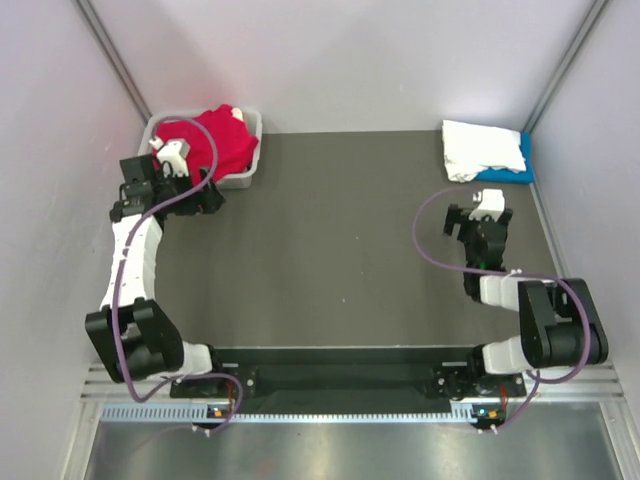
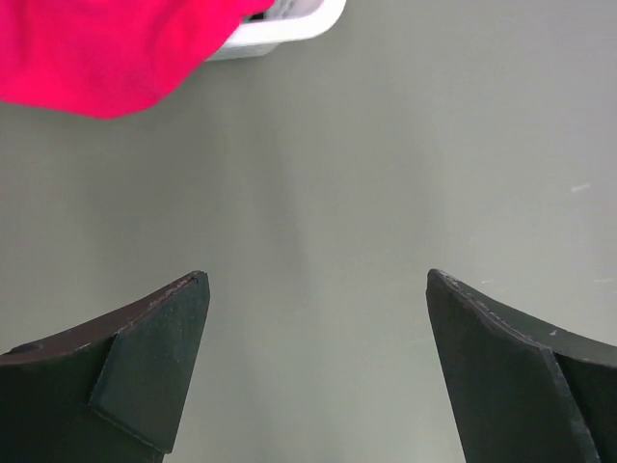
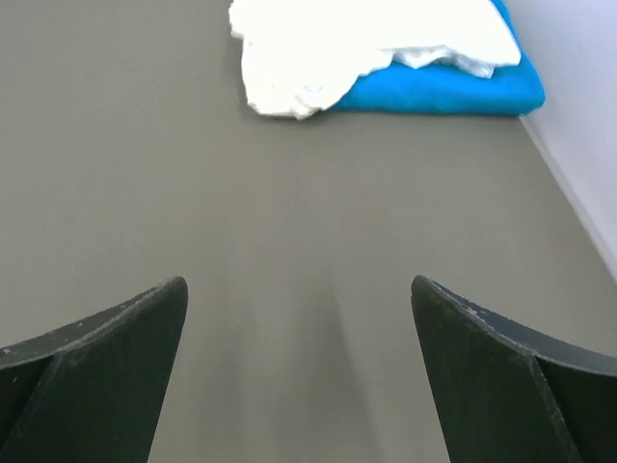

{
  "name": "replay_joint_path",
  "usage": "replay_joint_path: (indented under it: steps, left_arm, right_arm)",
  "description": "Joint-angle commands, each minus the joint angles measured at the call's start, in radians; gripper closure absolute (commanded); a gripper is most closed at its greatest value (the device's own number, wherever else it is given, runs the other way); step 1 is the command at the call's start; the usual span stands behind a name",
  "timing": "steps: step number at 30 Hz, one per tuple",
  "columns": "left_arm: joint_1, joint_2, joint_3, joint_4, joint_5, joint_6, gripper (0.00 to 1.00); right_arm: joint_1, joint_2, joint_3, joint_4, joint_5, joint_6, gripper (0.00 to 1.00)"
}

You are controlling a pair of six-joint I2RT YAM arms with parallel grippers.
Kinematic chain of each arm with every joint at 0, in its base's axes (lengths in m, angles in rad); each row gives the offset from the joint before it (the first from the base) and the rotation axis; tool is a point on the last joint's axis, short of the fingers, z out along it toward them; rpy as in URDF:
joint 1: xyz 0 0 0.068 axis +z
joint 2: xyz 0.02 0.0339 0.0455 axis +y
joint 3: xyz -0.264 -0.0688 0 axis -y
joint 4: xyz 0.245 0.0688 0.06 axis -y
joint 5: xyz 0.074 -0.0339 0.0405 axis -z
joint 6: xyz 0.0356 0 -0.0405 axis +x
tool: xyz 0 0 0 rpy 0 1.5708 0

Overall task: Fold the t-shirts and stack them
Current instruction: Grab the tshirt from the pile

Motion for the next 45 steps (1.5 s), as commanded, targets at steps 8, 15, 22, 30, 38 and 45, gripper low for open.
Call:
replay_joint_path:
  steps: [8,15,22,30,38,45]
  left_arm:
    - [0.091,0.038,0.189,0.119,0.058,-0.101,0.01]
    - [0.081,-0.102,0.041,0.185,-0.123,-0.003,0.05]
    - [0.078,-0.103,0.041,0.142,-0.16,0.058,0.35]
    - [0.07,-0.01,0.101,0.081,-0.171,0.058,1.0]
    - [0.019,-0.032,0.13,0.073,-0.185,0.052,0.15]
    - [0.001,-0.057,0.11,0.08,-0.188,0.054,0.01]
  right_arm:
    - [0.119,-0.208,0.284,-0.51,0.0,0.164,0.0]
    - [0.13,-0.298,0.391,-0.684,-0.088,0.17,0.0]
    - [0.279,-0.352,0.324,-0.593,0.274,0.061,0.0]
    - [0.314,-0.354,0.346,-0.669,0.329,0.061,0.05]
    - [0.316,-0.324,0.403,-0.727,0.31,0.097,1.0]
    - [0.318,-0.34,0.386,-0.704,0.313,0.094,0.0]
